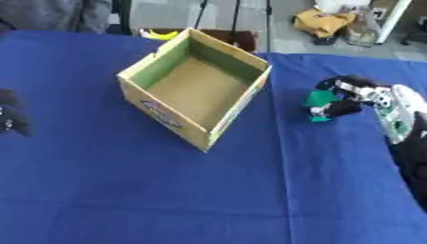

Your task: Pick up objects on the table and place them in the box.

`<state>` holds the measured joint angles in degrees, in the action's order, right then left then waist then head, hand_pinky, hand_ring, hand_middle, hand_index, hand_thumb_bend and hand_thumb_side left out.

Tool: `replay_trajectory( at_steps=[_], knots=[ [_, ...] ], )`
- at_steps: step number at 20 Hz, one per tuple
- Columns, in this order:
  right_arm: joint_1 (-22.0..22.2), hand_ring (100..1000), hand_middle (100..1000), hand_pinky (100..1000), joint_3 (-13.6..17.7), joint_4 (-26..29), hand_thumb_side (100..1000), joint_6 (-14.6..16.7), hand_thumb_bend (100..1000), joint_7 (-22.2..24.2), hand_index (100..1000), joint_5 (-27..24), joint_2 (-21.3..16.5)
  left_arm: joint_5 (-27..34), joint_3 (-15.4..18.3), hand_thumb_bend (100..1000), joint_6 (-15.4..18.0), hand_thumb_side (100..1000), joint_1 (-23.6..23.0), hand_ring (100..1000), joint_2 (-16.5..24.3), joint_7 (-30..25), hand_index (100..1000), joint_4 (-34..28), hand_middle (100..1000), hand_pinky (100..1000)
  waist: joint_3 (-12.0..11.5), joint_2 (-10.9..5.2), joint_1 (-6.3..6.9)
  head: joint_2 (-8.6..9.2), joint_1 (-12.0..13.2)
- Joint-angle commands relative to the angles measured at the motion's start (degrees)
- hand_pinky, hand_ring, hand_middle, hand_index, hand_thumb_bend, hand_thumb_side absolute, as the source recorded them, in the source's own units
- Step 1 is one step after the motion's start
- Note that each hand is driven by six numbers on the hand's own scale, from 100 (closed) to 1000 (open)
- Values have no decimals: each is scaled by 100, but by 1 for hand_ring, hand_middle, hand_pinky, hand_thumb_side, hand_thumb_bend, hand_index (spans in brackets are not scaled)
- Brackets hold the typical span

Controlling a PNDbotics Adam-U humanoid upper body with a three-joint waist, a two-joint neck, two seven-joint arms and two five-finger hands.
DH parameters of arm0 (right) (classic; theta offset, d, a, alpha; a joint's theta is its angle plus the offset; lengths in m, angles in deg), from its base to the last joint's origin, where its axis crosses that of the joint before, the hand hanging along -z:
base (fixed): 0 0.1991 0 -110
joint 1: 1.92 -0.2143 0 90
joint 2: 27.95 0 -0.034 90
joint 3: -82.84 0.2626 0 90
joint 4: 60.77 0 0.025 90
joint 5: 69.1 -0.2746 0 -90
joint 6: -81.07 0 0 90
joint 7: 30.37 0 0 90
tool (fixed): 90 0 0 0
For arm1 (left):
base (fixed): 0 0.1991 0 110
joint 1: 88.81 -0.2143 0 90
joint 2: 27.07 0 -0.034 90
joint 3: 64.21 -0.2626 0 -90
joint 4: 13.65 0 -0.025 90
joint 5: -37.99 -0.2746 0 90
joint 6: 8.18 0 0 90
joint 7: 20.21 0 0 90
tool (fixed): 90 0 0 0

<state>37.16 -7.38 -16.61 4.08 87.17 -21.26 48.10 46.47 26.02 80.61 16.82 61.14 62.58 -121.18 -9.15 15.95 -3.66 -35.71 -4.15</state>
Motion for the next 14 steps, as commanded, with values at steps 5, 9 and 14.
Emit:
replay_trajectory(
  at_steps=[5,9,14],
  knots=[
    [-81,675,840,542,22,48,620,-12,335,61,914,127,-106,-4,27,403,11,996,70,541,100,-16,735,-114,599,494,8,-78,14,5,18],
    [-73,554,828,458,33,51,582,-41,241,41,901,167,-94,-7,26,403,11,996,68,541,98,-18,735,-114,599,494,8,-72,25,-3,23],
    [-64,497,818,396,48,47,376,-113,100,-30,885,202,-85,-7,24,404,11,996,58,540,93,-21,735,-111,599,494,5,-77,37,-19,27]
  ],
)
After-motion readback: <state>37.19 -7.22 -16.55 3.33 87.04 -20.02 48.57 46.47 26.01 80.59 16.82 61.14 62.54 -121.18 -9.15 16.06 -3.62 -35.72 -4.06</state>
